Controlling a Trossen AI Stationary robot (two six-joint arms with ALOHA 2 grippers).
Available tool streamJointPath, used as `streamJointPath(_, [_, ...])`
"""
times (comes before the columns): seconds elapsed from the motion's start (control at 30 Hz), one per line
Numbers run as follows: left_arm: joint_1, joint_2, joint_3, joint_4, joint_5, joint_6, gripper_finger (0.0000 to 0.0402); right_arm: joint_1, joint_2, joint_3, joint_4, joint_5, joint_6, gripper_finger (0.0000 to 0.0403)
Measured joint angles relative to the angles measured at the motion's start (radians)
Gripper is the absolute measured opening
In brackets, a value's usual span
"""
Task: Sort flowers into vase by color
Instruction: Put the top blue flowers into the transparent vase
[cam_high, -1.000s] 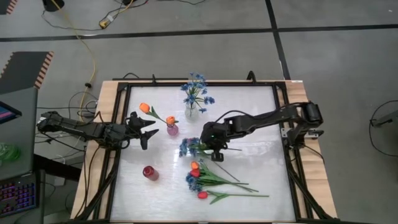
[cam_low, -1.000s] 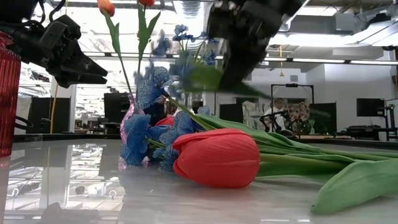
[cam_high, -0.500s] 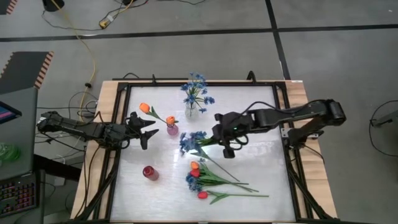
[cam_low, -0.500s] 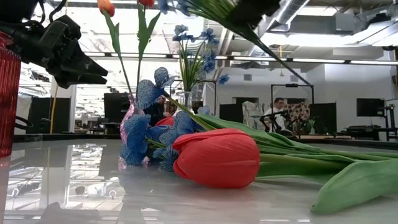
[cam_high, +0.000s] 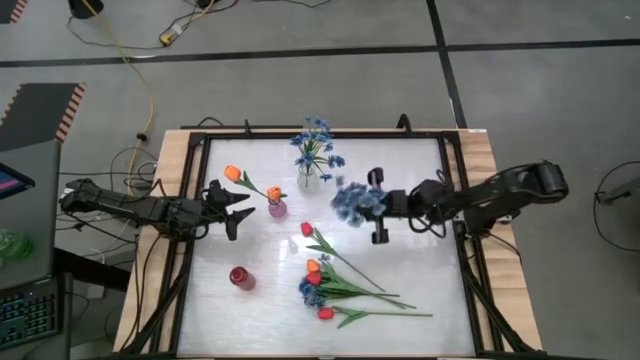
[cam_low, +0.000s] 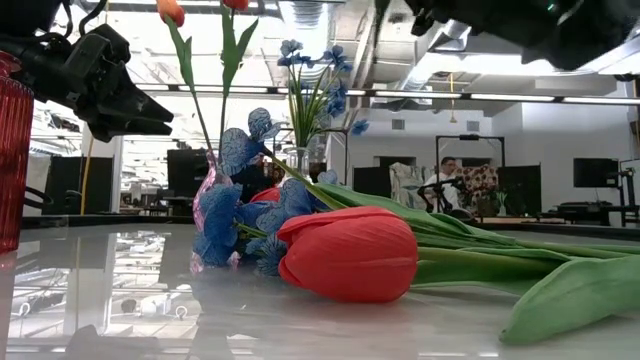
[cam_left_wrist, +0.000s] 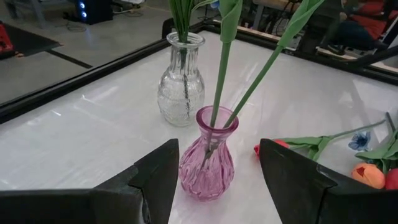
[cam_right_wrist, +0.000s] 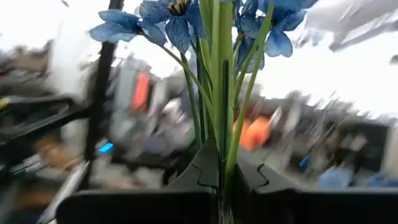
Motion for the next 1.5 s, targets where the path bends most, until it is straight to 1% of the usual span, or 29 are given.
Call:
streamJointPath(0.07, [0.000,0.000,0.000,0.000,-0.001,0.000,0.0210,-0.024,0.067,0.011,0.127,0.001,-0.036,0.0034])
streamJointPath(0.17, [0.000,0.000,0.000,0.000,-0.001,0.000,0.0210,-0.054,0.175,0.063,0.221,0.001,-0.052,0.0040])
streamJointPath(0.3, [0.000,0.000,0.000,0.000,-0.004,-0.001,0.0210,-0.091,0.281,0.144,0.243,0.000,-0.119,0.0041])
streamJointPath(0.47, [0.000,0.000,0.000,0.000,-0.005,0.000,0.0210,-0.134,0.368,0.231,0.241,0.001,-0.204,0.0039])
streamJointPath(0.7, [0.000,0.000,0.000,-0.001,-0.007,0.005,0.0210,-0.193,0.467,0.336,0.242,-0.002,-0.208,0.0039])
streamJointPath(0.87, [0.000,0.000,0.000,-0.001,-0.006,0.005,0.0210,-0.227,0.512,0.381,0.236,-0.003,-0.208,0.0039])
streamJointPath(1.0, [0.000,0.000,0.000,-0.001,-0.006,0.005,0.0210,-0.243,0.510,0.388,0.175,-0.003,-0.208,0.0040])
streamJointPath(1.33, [0.000,0.000,0.000,-0.001,-0.006,0.004,0.0210,-0.241,0.506,0.387,0.103,-0.002,-0.206,0.0040])
streamJointPath(1.43, [0.000,0.000,0.000,-0.001,-0.006,0.003,0.0210,-0.241,0.506,0.387,0.097,0.004,-0.161,0.0040])
streamJointPath(1.5, [0.000,0.000,0.000,-0.001,-0.006,0.003,0.0210,-0.241,0.506,0.387,0.098,0.027,-0.125,0.0040])
